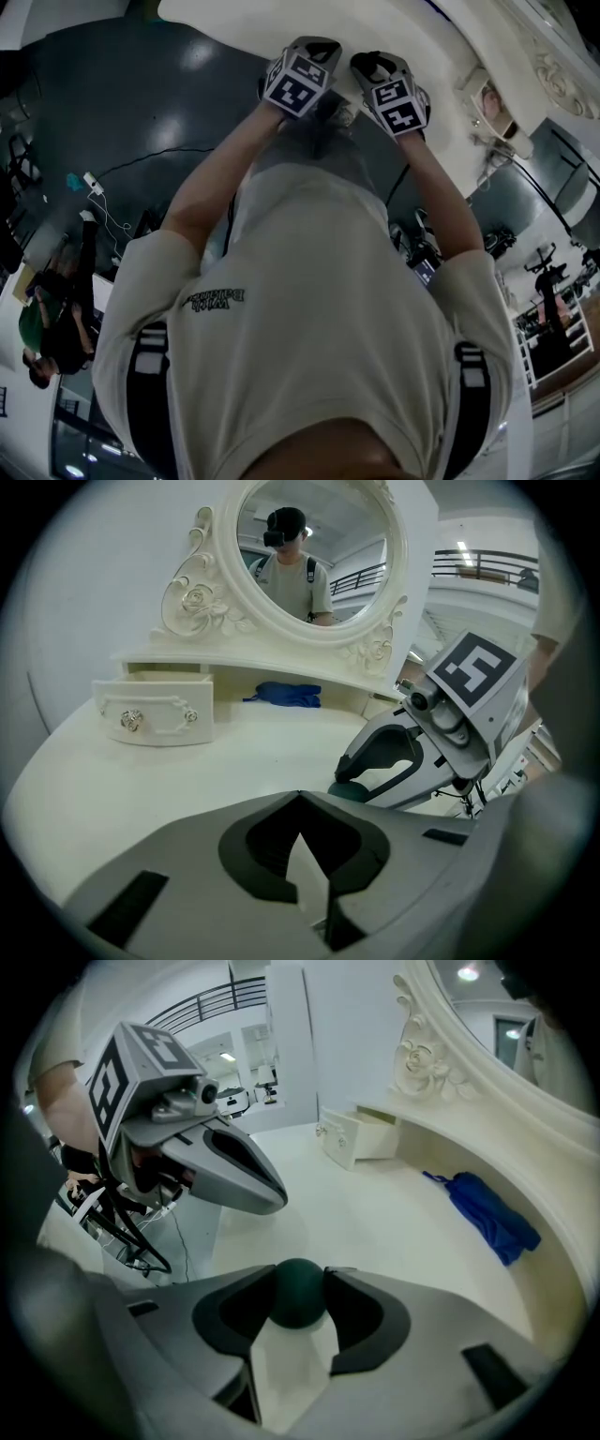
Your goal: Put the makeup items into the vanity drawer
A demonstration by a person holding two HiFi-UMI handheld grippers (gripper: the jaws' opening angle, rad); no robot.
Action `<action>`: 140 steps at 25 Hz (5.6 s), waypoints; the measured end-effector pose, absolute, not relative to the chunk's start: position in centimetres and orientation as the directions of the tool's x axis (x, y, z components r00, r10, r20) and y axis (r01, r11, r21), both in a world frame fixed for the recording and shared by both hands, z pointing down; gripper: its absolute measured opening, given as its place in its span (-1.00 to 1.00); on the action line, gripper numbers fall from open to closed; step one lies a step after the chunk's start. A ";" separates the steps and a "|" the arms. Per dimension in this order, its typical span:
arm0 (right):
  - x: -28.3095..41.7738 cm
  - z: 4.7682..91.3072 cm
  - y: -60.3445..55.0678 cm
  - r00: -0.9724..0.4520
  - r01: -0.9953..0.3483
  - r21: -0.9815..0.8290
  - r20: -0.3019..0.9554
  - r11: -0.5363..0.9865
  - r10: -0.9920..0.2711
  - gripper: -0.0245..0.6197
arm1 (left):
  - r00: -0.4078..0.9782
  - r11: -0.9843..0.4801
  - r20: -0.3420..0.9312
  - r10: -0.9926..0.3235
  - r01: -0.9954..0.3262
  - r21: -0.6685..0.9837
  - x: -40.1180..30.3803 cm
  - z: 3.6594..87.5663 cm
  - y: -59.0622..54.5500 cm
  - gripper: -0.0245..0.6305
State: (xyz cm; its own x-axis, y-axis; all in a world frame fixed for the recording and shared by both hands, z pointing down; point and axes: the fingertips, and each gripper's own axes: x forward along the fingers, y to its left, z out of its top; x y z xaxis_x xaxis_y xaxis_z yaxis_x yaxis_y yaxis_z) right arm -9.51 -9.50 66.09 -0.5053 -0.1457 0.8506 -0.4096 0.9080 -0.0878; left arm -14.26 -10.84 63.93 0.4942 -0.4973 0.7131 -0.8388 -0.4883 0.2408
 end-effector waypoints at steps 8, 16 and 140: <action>-9.5 65.7 -9.3 -0.513 -0.402 -0.050 0.839 0.914 -0.180 -0.91 | 0.492 -0.490 0.717 -0.494 -0.839 0.238 -14.1 64.0 -10.6 -0.88; -9.0 65.4 -9.3 -0.526 -0.432 -0.064 0.828 0.900 -0.194 -0.91 | 0.485 -0.481 0.721 -0.496 -0.844 0.237 -14.0 64.2 -10.0 -0.88; 20.5 37.2 -16.7 -0.426 -0.892 0.016 0.296 0.451 -0.855 -0.82 | 0.785 -0.854 0.426 -0.450 -0.518 0.054 16.0 41.4 -19.5 -0.88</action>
State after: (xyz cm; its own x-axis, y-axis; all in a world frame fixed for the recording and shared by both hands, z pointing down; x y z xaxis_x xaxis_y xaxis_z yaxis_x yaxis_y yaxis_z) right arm 20.45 -16.66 37.17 -0.4263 -0.8547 0.2964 -0.8925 0.4508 0.0163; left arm 15.97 -19.48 41.38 0.7852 -0.4496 0.4259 -0.5182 -0.8535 0.0544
